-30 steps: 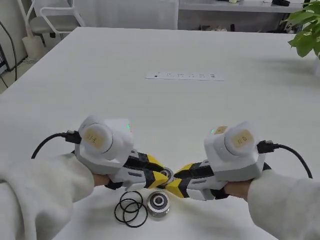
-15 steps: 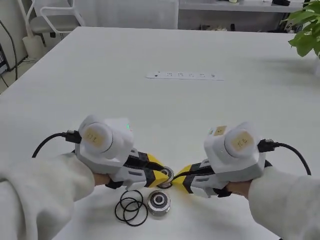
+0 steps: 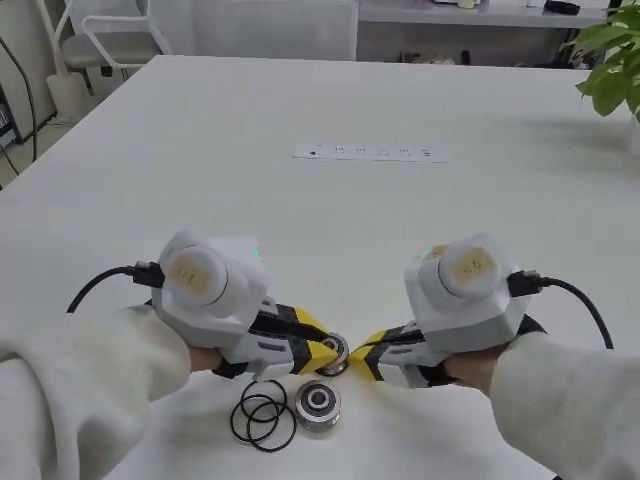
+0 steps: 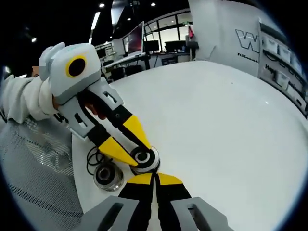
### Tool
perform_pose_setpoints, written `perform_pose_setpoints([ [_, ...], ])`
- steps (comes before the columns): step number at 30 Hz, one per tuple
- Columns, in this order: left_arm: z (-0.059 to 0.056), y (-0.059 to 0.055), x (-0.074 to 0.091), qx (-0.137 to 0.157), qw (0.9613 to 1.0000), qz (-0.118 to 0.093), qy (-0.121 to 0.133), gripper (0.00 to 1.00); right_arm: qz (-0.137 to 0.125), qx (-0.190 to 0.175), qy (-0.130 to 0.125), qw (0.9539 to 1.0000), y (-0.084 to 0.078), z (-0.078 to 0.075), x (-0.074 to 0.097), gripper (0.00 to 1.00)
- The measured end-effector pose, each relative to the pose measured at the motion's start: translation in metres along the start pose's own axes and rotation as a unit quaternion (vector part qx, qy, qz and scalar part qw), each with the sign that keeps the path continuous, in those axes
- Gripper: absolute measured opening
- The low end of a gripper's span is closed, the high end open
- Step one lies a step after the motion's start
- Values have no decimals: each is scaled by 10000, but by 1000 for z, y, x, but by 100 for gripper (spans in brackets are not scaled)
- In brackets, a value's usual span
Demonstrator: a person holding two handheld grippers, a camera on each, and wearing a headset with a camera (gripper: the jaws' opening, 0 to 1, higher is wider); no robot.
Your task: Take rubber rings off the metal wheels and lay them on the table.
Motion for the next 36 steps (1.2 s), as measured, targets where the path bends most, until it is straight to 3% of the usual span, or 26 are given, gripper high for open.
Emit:
perform_pose_setpoints([
  [11, -1, 0, 0, -24, 10000, -42, 3, 7, -114, -630, 62, 9979, 1, -4, 4, 0],
  [18, -1, 0, 0, -54, 10000, -51, 9, 7, -423, -946, 136, 9945, 8, -5, 9, 0],
  [22, -1, 0, 0, -142, 9999, -40, 38, 7, -436, -740, 108, 9963, 11, -1, 8, 0],
  [23, -1, 0, 0, -145, 9999, -39, 70, 7, -369, -350, 9, 9987, 13, 0, 8, 0],
  [24, -1, 0, 0, -152, 9998, -39, 79, 7, -358, -292, -5, 9989, 14, 1, 8, 0],
  [36, -1, 0, 0, -143, 9998, -34, 143, 7, -400, -300, 31, 9987, 19, 5, 9, 0],
])
Point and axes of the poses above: the centre of the closed fingertips' face, and the gripper's own axes: x roughly backward along the fingers, z roughly to its left, y roughly out of its top, the point moved 6 cm from there along x, roughly backward along the fingers, and after that the axes turned 3 degrees about x, right-handed, at the moved point
